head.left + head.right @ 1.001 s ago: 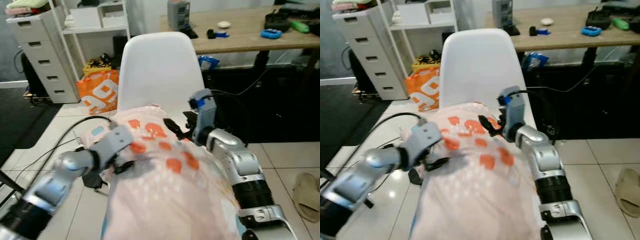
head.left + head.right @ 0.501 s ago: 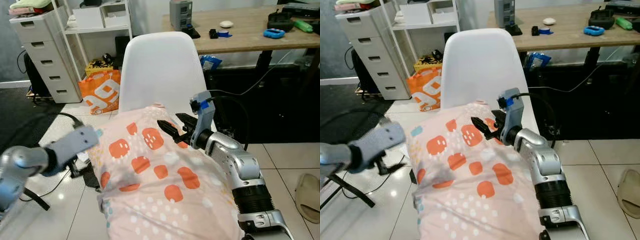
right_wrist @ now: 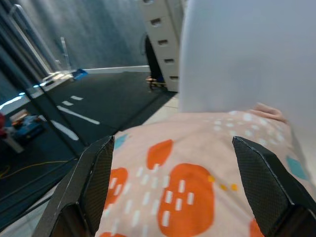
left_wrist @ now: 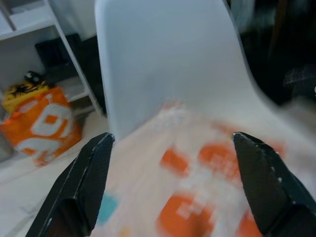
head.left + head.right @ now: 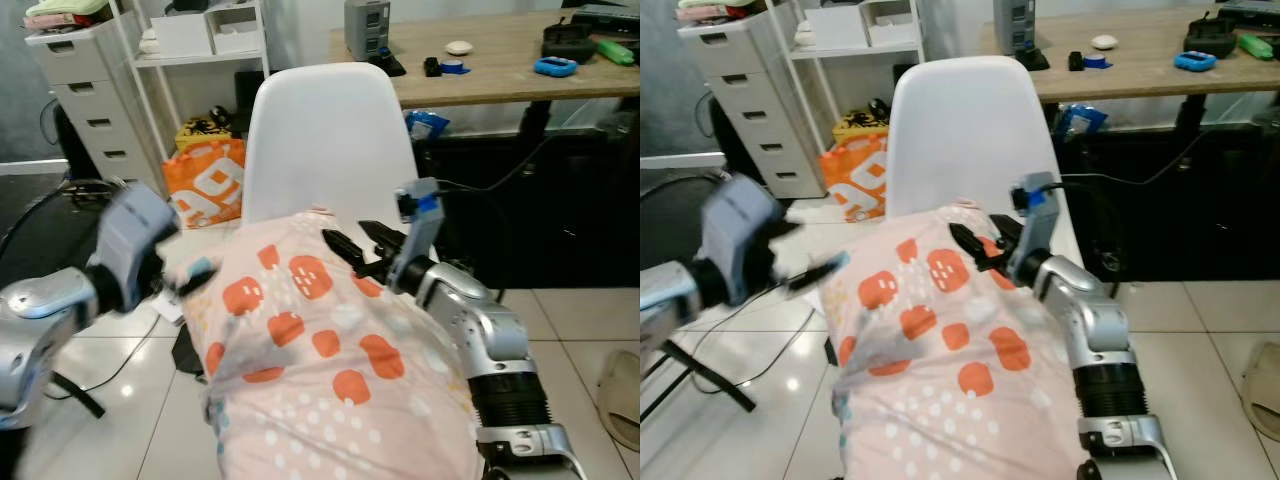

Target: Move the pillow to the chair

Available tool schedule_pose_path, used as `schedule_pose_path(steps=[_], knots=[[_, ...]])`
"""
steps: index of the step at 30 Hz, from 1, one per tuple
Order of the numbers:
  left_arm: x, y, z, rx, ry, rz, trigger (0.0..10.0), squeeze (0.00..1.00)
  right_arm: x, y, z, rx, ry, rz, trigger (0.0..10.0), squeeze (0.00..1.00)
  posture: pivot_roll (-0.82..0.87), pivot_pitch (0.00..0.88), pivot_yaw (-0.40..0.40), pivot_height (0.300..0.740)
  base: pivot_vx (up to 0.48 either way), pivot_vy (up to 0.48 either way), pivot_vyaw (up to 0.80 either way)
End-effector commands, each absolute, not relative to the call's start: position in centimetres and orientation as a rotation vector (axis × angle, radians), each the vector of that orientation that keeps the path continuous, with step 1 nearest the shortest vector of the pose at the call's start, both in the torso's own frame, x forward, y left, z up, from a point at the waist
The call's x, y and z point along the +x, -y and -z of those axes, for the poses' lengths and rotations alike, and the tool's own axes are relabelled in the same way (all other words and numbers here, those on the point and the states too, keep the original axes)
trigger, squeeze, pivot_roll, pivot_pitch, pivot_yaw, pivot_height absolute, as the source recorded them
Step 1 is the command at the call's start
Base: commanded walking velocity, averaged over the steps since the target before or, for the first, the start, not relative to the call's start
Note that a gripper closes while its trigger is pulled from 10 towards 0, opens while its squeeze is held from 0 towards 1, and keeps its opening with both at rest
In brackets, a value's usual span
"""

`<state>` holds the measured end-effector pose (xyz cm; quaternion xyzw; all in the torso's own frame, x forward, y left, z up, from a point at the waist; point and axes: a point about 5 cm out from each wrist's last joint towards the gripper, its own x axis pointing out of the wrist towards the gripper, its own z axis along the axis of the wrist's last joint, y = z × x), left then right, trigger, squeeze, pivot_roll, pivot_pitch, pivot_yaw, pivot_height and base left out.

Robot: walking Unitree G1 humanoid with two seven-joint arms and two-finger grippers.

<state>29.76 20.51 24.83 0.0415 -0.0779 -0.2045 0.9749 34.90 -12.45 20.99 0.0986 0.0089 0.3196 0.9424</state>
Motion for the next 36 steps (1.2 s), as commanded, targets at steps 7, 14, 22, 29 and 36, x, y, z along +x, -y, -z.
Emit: schedule_pose_path(steps=[7,14,22,29,36], knots=[[30.6,-17.4,-21.8,-0.030,0.074,0.394,10.0,0.00,34.8,12.4,-21.5,0.222,-0.005,-0.672,10.0,0.00,-0.28,0.067,0.074,0.601,0.000,0.000,0.00],[30.4,-14.4,-19.6,-0.065,0.029,0.456,10.0,0.00,34.7,12.4,-21.4,0.227,-0.007,-0.679,10.0,0.00,-0.28,0.066,0.074,0.628,0.000,0.000,0.00],[30.1,-13.9,-18.6,-0.077,0.018,0.446,10.0,0.00,34.6,12.5,-20.9,0.231,-0.019,-0.674,10.0,0.00,-0.27,0.066,0.074,0.646,0.000,0.000,0.00],[29.8,-14.2,-17.6,-0.059,-0.007,0.412,10.0,0.00,34.4,12.6,-20.2,0.232,-0.036,-0.674,10.0,0.00,-0.27,0.061,0.073,0.664,0.000,0.000,0.00],[29.6,-14.5,-17.0,-0.032,-0.027,0.400,10.0,0.00,34.3,13.0,-20.1,0.230,-0.038,-0.668,10.0,0.00,-0.28,0.053,0.072,0.686,-0.343,0.000,0.00]])
